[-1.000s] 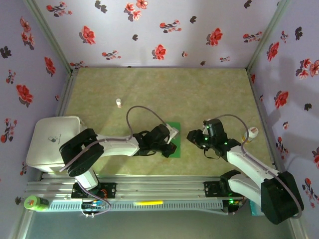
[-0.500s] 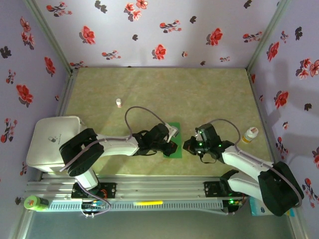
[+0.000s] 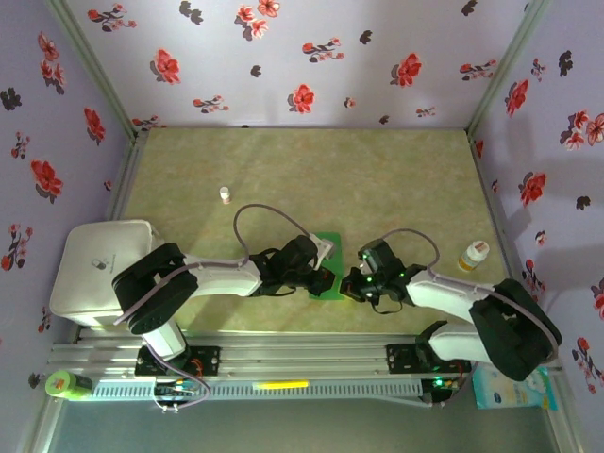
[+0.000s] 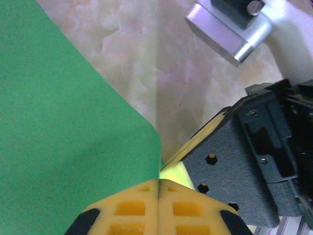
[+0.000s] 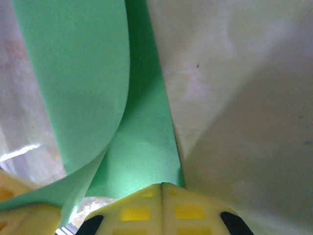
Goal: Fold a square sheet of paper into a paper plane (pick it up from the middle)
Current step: Fold the triangle a second time at the center of the table.
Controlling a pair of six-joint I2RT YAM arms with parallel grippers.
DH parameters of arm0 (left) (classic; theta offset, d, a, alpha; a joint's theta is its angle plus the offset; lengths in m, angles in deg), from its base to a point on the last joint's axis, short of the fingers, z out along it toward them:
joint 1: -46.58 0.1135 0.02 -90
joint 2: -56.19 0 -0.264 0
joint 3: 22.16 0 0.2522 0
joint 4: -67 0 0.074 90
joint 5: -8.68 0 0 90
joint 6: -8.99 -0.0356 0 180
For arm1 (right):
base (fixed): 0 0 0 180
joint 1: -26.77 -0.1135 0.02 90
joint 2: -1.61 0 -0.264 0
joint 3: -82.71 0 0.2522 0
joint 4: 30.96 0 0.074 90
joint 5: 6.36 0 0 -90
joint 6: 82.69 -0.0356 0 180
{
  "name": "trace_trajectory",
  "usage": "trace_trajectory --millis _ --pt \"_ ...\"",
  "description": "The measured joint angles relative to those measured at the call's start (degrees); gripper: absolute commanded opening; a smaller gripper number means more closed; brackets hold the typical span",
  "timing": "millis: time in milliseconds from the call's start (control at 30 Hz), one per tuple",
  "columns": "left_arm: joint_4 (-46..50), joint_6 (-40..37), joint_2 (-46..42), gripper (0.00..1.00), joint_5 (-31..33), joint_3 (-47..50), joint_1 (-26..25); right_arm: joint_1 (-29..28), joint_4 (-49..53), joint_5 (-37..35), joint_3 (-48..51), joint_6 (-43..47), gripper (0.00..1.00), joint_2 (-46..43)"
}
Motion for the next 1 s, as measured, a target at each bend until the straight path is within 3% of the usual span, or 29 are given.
trace_trajectory --millis 267,533,1000 --pt "-1.75 0.74 0.02 0.05 0.00 1.07 1.73 -0.17 9.16 -6.67 -5.66 5.97 0.01 2.38" --pt "-6.25 2.97 2.89 0.05 0.00 2.54 3.26 -0.20 12.55 -8.59 -8.46 8.50 0.04 3.96" --pt "-12.02 4.92 3.41 0.06 0.02 4.50 3.26 -0.20 5.49 -4.39 -8.76 5.40 0.07 4.57"
